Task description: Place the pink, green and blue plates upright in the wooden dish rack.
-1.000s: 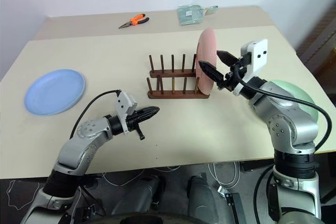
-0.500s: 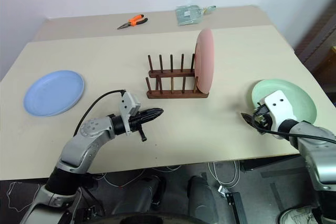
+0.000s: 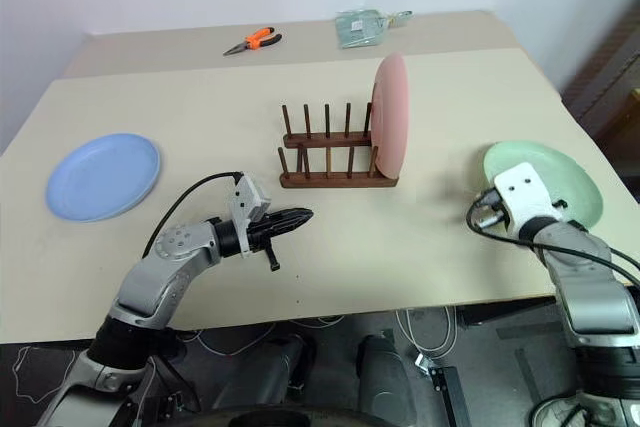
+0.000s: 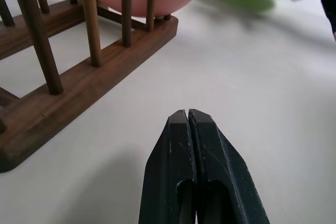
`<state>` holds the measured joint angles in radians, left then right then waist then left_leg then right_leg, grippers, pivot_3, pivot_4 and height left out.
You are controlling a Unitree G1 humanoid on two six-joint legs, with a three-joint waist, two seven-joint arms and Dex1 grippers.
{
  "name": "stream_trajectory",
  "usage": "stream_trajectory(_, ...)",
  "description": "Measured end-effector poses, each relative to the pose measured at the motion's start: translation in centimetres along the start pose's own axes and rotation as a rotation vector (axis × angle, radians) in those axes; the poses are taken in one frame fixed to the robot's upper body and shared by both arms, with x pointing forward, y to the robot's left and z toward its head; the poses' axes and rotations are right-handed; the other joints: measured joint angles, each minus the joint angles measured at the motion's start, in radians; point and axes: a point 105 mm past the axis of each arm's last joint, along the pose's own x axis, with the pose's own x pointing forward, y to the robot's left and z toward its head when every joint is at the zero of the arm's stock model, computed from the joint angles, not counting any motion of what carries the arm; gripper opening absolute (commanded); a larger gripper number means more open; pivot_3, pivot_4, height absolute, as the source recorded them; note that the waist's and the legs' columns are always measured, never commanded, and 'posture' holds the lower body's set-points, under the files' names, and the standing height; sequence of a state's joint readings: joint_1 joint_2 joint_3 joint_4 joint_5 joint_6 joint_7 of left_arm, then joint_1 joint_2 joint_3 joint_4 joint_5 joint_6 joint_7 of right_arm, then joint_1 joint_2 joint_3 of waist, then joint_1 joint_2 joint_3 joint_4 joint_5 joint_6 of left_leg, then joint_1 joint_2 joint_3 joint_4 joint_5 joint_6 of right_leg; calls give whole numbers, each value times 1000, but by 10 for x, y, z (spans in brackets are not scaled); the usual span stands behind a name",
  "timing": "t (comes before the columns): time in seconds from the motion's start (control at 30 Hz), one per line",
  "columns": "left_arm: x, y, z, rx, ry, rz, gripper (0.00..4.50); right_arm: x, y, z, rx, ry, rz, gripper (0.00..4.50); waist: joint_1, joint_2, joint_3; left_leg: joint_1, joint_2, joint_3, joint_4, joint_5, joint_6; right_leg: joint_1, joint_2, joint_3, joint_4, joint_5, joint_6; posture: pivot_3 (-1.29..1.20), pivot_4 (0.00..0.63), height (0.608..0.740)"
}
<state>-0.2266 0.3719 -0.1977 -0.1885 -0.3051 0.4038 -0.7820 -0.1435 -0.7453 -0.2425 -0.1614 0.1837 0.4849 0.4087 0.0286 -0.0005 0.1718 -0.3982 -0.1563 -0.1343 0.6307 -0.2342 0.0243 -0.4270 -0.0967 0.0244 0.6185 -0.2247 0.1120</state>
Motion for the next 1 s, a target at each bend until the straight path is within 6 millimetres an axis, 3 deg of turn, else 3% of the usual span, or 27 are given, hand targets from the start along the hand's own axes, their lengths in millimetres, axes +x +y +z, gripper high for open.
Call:
stream_trajectory(0.07,-2,0,-2,1,5,5,0,2,-9,49,70,-190,-13,66,-1,1,0,0,0,0,0,0,0,0,0,0,0,0,0,0,150,740)
stream_trajectory(0.1,-3,2,-3,5,12,12,0,-3,-12,89,136,-346,5,66,-1,1,1,0,0,-1,-1,0,0,-1,0,0,0,0,0,0,150,740)
stream_trajectory(0.13,-4,3,-3,9,15,17,0,-8,-13,110,162,-432,21,66,0,1,1,0,1,-1,-1,0,0,-1,0,0,0,0,0,0,150,740)
stream_trajectory(0.2,-4,7,-2,18,7,36,0,-32,-5,168,278,-670,143,66,6,0,1,-1,2,-2,-2,0,0,-1,1,-1,0,0,0,0,150,740)
stream_trajectory(0.3,-8,14,-2,15,3,72,0,-58,18,204,443,-849,365,66,15,-3,0,-2,1,-5,-1,-1,0,0,0,-4,-2,0,0,0,150,740)
stream_trajectory(0.43,-9,18,-1,6,-15,100,0,-81,50,225,801,-970,677,66,9,-2,0,-3,0,-4,-1,-1,1,-1,0,-2,-2,1,-1,0,150,740)
stream_trajectory(0.57,-10,18,-2,-2,-17,110,0,-98,82,242,1015,-983,913,66,5,-2,0,-2,1,-4,-2,-1,0,-2,0,-1,0,1,-1,0,150,740)
stream_trajectory(0.77,-11,18,-4,-7,-17,115,0,-74,122,230,1178,-793,953,66,4,-1,0,-2,1,-3,-2,-1,0,-3,1,-1,1,1,-1,0,150,740)
stream_trajectory(0.87,-11,18,-5,-11,-15,118,0,-68,129,230,1189,-763,943,66,4,-1,0,-2,1,-3,-2,-1,0,-3,1,-1,1,1,-1,0,150,740)
stream_trajectory(1.0,-13,16,-5,-10,-15,120,0,-41,134,220,1261,-677,850,66,-3,-1,0,-1,1,-2,-2,0,0,-3,2,-1,2,1,-1,0,150,740)
